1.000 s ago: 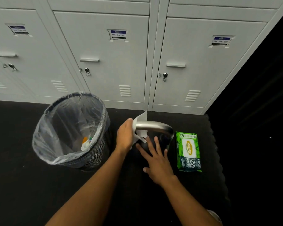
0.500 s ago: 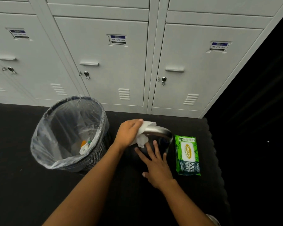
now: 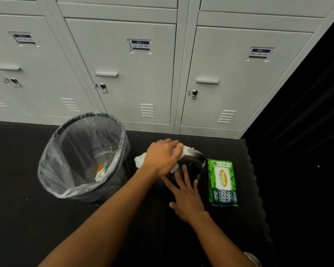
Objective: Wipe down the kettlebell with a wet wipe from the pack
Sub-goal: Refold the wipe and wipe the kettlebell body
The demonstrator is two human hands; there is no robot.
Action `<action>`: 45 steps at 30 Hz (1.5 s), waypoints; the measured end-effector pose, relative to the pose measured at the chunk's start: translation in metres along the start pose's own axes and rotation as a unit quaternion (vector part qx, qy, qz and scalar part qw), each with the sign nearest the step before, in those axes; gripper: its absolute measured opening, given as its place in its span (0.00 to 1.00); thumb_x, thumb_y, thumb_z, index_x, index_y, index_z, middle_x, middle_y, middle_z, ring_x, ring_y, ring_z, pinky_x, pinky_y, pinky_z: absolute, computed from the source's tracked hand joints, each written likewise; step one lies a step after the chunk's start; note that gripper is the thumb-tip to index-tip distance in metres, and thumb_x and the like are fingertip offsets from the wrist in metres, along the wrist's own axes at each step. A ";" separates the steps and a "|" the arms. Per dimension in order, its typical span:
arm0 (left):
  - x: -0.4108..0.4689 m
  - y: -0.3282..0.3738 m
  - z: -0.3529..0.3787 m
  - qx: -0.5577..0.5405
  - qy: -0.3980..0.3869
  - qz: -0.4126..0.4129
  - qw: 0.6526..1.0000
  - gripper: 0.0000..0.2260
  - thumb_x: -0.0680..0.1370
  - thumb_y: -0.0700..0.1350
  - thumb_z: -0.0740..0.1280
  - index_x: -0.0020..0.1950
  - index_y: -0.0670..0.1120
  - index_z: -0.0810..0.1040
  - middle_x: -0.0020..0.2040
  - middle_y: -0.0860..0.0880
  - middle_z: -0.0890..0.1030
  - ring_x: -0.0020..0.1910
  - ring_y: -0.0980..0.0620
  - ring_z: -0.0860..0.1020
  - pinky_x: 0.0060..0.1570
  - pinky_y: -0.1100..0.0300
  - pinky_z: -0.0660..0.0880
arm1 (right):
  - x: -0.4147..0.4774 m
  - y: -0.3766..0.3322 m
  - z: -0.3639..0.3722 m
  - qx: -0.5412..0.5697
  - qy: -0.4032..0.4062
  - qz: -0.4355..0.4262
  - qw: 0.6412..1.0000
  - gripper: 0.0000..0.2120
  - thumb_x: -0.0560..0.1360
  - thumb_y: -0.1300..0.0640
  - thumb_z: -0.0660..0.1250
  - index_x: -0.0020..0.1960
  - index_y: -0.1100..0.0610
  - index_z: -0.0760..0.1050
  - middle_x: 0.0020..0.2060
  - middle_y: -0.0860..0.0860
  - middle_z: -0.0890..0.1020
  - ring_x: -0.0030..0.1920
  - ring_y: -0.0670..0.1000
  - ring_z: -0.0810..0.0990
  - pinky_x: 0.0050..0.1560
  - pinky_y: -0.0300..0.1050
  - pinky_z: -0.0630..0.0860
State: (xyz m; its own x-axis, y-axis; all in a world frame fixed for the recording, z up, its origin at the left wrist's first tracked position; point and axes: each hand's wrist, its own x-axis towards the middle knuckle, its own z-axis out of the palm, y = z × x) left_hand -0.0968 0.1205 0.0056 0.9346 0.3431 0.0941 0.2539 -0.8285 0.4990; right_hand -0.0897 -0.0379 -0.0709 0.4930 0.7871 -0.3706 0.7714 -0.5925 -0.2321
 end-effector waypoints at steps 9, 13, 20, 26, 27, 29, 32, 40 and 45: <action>0.017 0.019 0.003 0.146 -0.125 0.185 0.964 0.21 0.84 0.60 0.50 0.77 0.60 0.64 0.61 0.49 0.75 0.57 0.47 0.75 0.56 0.49 0.71 | 0.000 0.000 -0.004 0.009 -0.012 -0.003 1.000 0.46 0.76 0.52 0.69 0.78 0.36 0.38 0.80 0.47 0.37 0.78 0.58 0.31 0.75 0.70 0.44; 0.013 -0.014 -0.017 0.033 -0.161 0.168 0.972 0.20 0.84 0.60 0.52 0.76 0.66 0.61 0.52 0.53 0.73 0.52 0.53 0.74 0.53 0.53 0.72 | 0.000 0.003 -0.001 0.003 0.005 -0.011 1.000 0.53 0.75 0.53 0.71 0.74 0.32 0.30 0.75 0.45 0.26 0.76 0.56 0.26 0.74 0.71 0.45; -0.022 -0.060 -0.013 -0.344 -0.134 -0.038 0.929 0.15 0.85 0.49 0.58 0.70 0.57 0.74 0.64 0.53 0.77 0.62 0.60 0.75 0.63 0.62 0.70 | 0.000 0.002 0.005 -0.008 0.054 -0.010 0.998 0.49 0.77 0.54 0.68 0.75 0.32 0.32 0.74 0.42 0.24 0.74 0.55 0.22 0.74 0.73 0.47; -0.018 -0.040 -0.014 -0.272 -0.125 -0.063 0.952 0.15 0.83 0.57 0.60 0.69 0.60 0.75 0.63 0.55 0.77 0.61 0.57 0.75 0.62 0.59 0.70 | 0.000 -0.001 0.011 -0.029 0.066 0.007 0.997 0.47 0.78 0.50 0.66 0.75 0.33 0.30 0.74 0.43 0.24 0.75 0.55 0.23 0.74 0.72 0.46; -0.011 -0.030 -0.015 -0.204 -0.135 -0.040 0.969 0.16 0.83 0.58 0.59 0.70 0.60 0.74 0.62 0.53 0.76 0.61 0.55 0.74 0.62 0.56 0.70 | 0.000 -0.001 0.012 -0.035 0.071 0.011 0.997 0.47 0.78 0.48 0.66 0.75 0.33 0.30 0.75 0.44 0.24 0.75 0.56 0.23 0.74 0.72 0.46; 0.006 -0.008 -0.017 -0.077 -0.167 0.006 0.983 0.18 0.84 0.59 0.55 0.72 0.60 0.72 0.62 0.50 0.76 0.62 0.50 0.74 0.62 0.51 0.70 | 0.000 -0.002 0.013 -0.031 0.077 0.014 0.996 0.46 0.78 0.46 0.65 0.75 0.33 0.29 0.75 0.44 0.24 0.75 0.56 0.24 0.74 0.72 0.46; 0.023 0.013 -0.009 0.042 -0.187 0.046 0.980 0.20 0.84 0.60 0.51 0.73 0.60 0.70 0.66 0.49 0.77 0.65 0.47 0.75 0.63 0.45 0.71 | 0.002 -0.003 0.013 -0.012 0.077 0.013 0.997 0.46 0.78 0.45 0.65 0.73 0.31 0.28 0.76 0.44 0.26 0.76 0.55 0.25 0.74 0.72 0.46; -0.023 -0.037 0.007 -0.116 -0.019 0.024 0.993 0.17 0.81 0.62 0.59 0.70 0.63 0.70 0.56 0.54 0.74 0.56 0.53 0.71 0.58 0.51 0.71 | 0.000 -0.002 0.010 -0.017 0.065 0.008 0.998 0.44 0.78 0.45 0.65 0.75 0.33 0.32 0.73 0.43 0.22 0.74 0.55 0.22 0.74 0.72 0.45; -0.042 -0.046 0.023 -0.351 0.009 -0.120 0.929 0.16 0.77 0.63 0.64 0.64 0.63 0.71 0.62 0.50 0.73 0.61 0.53 0.74 0.63 0.44 0.75 | 0.000 -0.003 0.008 -0.012 0.064 0.010 0.998 0.45 0.77 0.45 0.66 0.76 0.33 0.33 0.75 0.42 0.24 0.74 0.55 0.23 0.74 0.73 0.47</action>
State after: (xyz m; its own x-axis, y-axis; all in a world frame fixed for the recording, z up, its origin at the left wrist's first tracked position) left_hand -0.1416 0.1339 -0.0407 0.8666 0.4924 -0.0810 0.2229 -0.2366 0.9457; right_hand -0.0957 -0.0374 -0.0777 0.5543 0.7915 -0.2575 0.7696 -0.6052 -0.2034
